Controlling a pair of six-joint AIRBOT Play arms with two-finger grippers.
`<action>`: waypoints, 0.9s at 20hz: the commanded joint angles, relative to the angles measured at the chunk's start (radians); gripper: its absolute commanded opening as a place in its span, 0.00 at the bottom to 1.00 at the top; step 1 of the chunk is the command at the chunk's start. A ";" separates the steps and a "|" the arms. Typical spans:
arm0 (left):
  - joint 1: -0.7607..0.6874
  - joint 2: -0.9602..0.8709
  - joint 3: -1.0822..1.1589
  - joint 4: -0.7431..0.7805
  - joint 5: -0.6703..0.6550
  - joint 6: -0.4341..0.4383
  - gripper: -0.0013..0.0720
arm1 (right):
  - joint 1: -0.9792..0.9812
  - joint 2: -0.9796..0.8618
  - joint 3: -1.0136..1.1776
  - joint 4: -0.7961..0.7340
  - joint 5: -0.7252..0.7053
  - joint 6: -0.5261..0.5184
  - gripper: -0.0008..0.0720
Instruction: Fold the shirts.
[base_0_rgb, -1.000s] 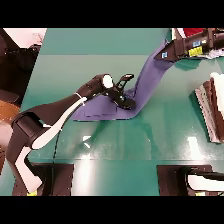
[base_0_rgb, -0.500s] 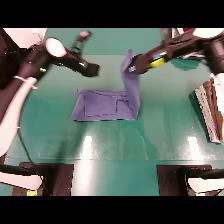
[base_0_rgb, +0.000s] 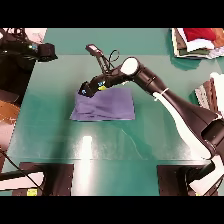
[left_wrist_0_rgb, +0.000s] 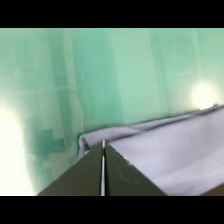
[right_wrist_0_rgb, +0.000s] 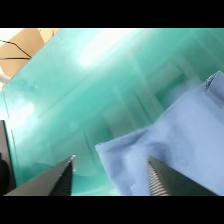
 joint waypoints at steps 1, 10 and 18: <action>0.033 0.011 0.000 0.002 -0.079 0.032 0.05 | -0.047 0.018 0.000 -0.092 0.116 0.040 0.67; 0.015 0.009 -0.102 -0.049 -0.131 0.050 0.05 | -0.451 0.301 -0.541 -0.134 0.235 0.134 0.67; -0.079 0.009 -0.109 -0.049 0.002 0.050 0.05 | -0.558 0.214 -0.760 0.116 0.129 0.015 0.87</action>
